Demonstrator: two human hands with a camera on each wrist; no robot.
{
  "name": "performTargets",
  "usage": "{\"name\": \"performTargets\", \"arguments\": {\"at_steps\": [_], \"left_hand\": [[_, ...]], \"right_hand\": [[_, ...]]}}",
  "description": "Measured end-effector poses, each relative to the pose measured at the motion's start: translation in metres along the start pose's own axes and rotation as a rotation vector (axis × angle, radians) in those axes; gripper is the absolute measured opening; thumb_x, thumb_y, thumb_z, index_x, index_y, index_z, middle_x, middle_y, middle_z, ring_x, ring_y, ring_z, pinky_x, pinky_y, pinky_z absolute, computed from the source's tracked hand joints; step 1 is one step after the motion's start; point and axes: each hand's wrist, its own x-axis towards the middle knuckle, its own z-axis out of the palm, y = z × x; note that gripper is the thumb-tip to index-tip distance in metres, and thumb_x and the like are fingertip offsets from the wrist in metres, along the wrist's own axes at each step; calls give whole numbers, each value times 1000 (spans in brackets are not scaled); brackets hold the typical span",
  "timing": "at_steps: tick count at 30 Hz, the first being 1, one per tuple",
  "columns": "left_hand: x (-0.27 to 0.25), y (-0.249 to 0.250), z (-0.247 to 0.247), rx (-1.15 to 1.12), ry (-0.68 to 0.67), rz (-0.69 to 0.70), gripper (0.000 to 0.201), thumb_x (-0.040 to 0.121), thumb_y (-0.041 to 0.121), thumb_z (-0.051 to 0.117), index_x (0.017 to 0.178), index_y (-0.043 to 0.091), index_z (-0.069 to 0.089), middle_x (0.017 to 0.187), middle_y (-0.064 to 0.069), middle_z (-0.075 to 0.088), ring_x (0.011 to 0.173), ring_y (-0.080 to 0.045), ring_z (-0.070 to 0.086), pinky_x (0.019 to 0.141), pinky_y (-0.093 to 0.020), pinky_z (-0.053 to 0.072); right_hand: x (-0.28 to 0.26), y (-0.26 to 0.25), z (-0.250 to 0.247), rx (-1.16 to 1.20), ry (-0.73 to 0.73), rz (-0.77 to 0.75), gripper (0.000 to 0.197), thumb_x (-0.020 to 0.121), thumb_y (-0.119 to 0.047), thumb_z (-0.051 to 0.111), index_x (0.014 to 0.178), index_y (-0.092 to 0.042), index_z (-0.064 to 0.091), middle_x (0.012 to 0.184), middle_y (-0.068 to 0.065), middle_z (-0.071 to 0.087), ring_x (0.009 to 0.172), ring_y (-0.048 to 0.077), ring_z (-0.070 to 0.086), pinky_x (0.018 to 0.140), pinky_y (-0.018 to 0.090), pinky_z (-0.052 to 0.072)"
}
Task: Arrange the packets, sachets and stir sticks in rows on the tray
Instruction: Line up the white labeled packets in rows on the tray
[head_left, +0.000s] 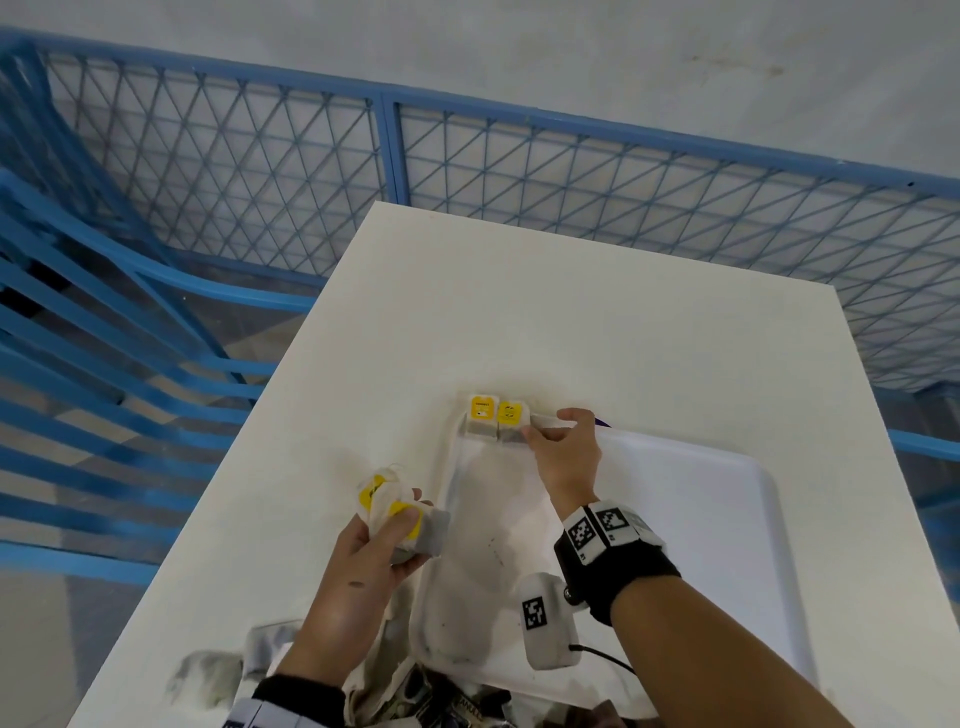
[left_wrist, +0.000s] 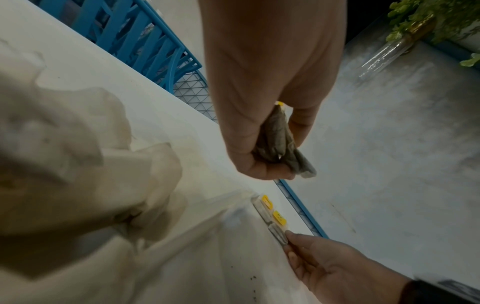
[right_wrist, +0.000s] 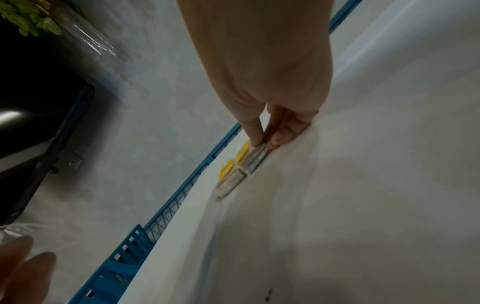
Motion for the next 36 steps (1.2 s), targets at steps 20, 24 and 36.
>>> {"name": "performTargets", "arguments": {"at_steps": [20,24,36], "left_hand": [[-3,-2,2,-33,-20,46,30,91,12,51,120,5,56,117,-11,65,108,-20,63,77,-25,57],[-3,-1,4,-27,-37,69,19,90,13,54,104,3,60,101,-8,65,92,-11,67,69,-21,56],[2,-1,6,89,-57,146,53,76,46,70,97,-3,61,85,-15,61,86,-22,62,75,-26,55]], "right_hand": [[1,3,3,-109,-31,-64,36,84,-13,64,113,-5,44,63,-7,54,68,15,53,60,18,40],[-14,-7,0,-67,-71,-78,25,87,-19,61,108,-13,48,71,-7,54,66,6,53,59,14,41],[-93,-26,-18,98,-829,-65,6,84,-14,67,87,-11,62,77,-4,63,66,8,58,58,20,47]]}}
